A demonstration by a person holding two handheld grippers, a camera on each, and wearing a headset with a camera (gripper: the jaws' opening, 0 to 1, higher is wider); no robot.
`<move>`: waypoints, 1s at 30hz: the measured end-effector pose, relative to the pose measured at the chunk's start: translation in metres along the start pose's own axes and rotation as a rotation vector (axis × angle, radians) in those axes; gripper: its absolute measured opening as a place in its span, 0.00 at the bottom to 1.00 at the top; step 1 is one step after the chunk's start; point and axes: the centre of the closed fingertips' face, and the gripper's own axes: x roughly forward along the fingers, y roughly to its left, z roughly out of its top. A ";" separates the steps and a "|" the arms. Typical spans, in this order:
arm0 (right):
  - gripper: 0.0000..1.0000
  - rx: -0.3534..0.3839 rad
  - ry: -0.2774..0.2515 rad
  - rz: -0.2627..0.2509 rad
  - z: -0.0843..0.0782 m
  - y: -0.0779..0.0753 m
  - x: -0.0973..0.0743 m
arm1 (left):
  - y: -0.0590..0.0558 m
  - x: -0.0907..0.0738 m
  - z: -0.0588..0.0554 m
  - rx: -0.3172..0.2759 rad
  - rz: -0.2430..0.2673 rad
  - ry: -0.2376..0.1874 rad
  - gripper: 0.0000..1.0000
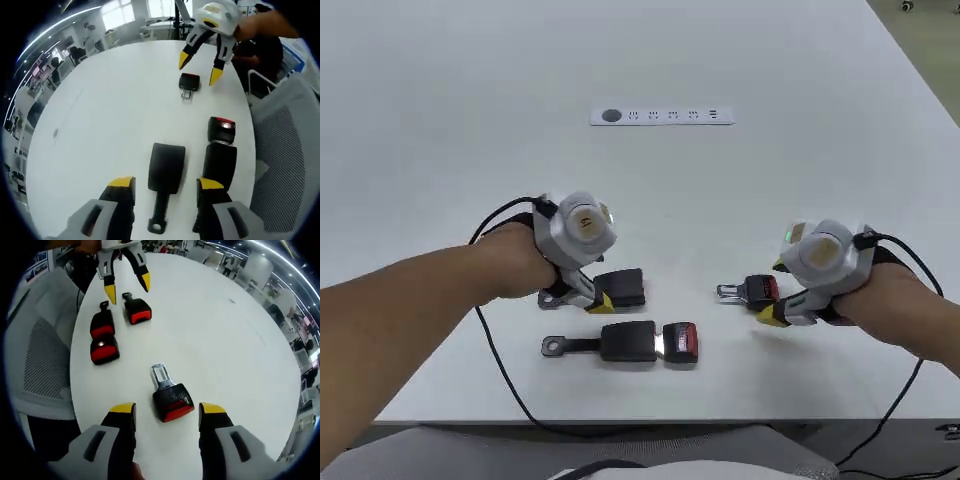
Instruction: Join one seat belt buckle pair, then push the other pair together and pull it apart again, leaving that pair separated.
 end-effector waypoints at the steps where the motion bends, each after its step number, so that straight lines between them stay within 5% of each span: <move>1: 0.52 0.011 -0.011 -0.002 0.001 0.004 -0.003 | -0.005 -0.009 0.001 -0.001 0.010 -0.014 0.51; 9: 0.67 0.089 -0.129 0.000 0.018 0.034 -0.014 | -0.023 -0.028 -0.015 -0.117 0.061 -0.129 0.60; 12: 0.77 0.107 -0.174 -0.008 0.027 0.042 -0.022 | -0.024 -0.037 -0.036 -0.198 0.105 -0.151 0.66; 18: 0.85 0.159 -0.197 -0.023 0.021 0.049 -0.033 | -0.036 -0.059 -0.069 -0.299 0.121 -0.167 0.73; 23: 0.94 0.244 -0.214 -0.045 0.014 0.051 -0.045 | -0.044 -0.077 -0.080 -0.347 0.151 -0.199 0.81; 30: 1.00 0.297 -0.227 -0.073 0.013 0.050 -0.057 | -0.046 -0.086 -0.097 -0.413 0.198 -0.180 0.99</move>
